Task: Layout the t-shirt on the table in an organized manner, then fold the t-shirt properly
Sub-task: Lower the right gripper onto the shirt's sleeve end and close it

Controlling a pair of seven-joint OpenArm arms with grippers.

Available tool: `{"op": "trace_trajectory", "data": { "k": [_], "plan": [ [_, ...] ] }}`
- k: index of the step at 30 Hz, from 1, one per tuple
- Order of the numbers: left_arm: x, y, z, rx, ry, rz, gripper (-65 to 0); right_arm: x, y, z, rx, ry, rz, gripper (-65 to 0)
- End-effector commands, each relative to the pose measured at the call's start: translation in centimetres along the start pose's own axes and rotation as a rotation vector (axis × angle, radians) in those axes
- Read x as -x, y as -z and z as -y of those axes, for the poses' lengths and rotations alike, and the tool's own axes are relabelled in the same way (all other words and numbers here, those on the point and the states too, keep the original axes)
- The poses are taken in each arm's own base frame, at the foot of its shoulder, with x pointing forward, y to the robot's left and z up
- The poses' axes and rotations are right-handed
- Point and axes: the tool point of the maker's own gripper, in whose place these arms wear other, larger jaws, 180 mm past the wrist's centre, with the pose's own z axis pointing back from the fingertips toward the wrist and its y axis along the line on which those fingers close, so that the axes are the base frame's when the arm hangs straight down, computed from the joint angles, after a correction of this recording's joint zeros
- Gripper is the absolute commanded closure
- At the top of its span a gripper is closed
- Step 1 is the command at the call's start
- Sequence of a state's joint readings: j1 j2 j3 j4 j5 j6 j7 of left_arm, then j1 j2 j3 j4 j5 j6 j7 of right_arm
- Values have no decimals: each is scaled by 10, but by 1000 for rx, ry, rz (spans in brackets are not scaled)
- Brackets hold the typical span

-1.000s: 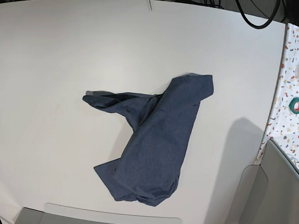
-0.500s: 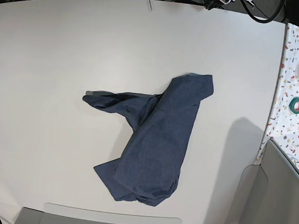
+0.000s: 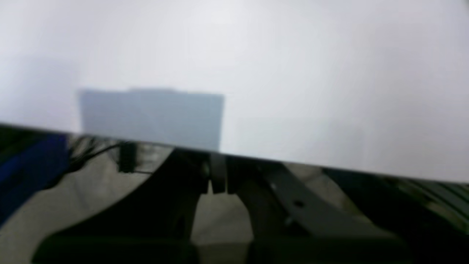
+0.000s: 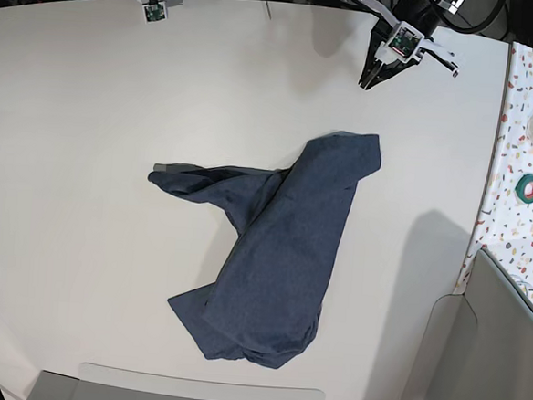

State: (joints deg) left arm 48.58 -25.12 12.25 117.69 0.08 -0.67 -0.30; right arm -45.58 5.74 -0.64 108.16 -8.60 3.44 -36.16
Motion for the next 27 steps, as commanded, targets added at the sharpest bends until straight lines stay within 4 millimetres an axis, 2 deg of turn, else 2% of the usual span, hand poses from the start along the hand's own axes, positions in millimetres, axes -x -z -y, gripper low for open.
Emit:
{"op": "trace_trajectory", "data": {
  "k": [1,7,19,24,27],
  "plan": [
    [-12,3,-6,-16,15,37,0,-159,-61,27,124,-58,792,0],
    [-6,20,-16,-58,5,-38,0,-144,-72,23,106,-68,764,0],
    [-4,21,-17,-60,7,-49,0,-91,-80,11,48,-106,624,0],
    [-4,21,-17,-60,7,-49,0,-79,-92,4,22,-110,640,0],
    [-3,21,-18,-60,9,-54,0,-84,-95,3,24,-103,668,0]
  ]
}}
